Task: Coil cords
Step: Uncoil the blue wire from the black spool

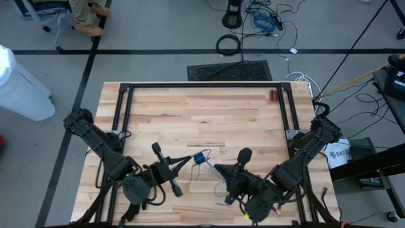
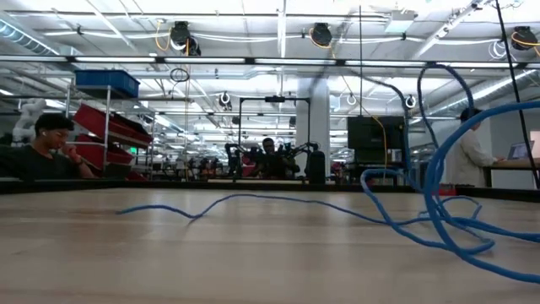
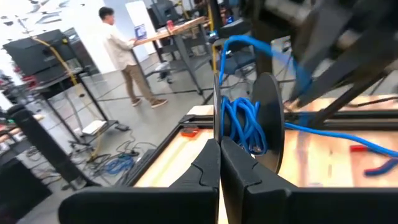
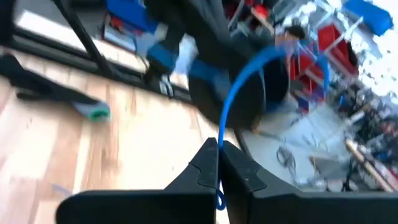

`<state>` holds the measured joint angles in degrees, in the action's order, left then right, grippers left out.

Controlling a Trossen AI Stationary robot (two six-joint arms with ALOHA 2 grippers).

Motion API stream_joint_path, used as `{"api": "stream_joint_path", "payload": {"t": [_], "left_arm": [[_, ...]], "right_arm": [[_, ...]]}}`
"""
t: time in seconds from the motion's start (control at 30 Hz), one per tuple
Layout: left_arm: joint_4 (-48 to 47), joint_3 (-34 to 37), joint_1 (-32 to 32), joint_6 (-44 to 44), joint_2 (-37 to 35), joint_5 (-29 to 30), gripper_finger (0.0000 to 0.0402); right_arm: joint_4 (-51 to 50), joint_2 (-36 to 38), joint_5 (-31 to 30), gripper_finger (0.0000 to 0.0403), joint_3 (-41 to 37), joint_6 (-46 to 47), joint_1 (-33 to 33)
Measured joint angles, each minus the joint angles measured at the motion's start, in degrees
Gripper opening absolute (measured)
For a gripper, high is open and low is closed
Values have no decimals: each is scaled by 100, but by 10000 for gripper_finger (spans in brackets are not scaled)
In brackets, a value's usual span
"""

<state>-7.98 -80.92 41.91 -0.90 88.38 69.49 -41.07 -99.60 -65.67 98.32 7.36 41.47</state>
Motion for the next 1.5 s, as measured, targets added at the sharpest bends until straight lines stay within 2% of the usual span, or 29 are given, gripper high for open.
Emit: {"api": "stream_joint_path", "payload": {"t": [0.1, 0.27, 0.57, 0.67, 0.83, 0.97, 1.1, 1.27, 1.43, 1.5], "left_arm": [[12, -83, 122, -1, -27, -4, 1], [10, -105, 223, -96, -27, -31, 1], [14, -107, 239, -101, -27, -28, 1], [15, -107, 238, -105, -27, -7, 1], [-70, -107, 194, -110, -27, 461, 1], [-110, -107, 189, -110, -25, 521, 1], [-171, -107, 199, -108, -24, 763, 1], [-169, -107, 190, -77, -24, 807, 1], [-171, -107, 195, 51, -24, 1000, 1], [-171, -107, 195, 64, -24, 1052, 1]], "right_arm": [[-870, 33, 143, 0, 0, 746, -120], [-1567, 41, 944, 0, -4, 1329, -351], [-1347, 30, 2169, 0, -624, 1235, -836], [-899, 27, 2860, 0, -926, 914, -987], [-299, 19, 3929, 0, -1115, 581, -1116], [-289, 56, 3965, 7, -1087, 703, -1114], [-287, 93, 3686, 21, -953, 716, -1020], [-363, 93, 3083, 40, -849, 712, -883], [-232, 93, 2725, 62, -846, 654, -799], [-111, 93, 2348, 71, -846, 697, -790]]}}
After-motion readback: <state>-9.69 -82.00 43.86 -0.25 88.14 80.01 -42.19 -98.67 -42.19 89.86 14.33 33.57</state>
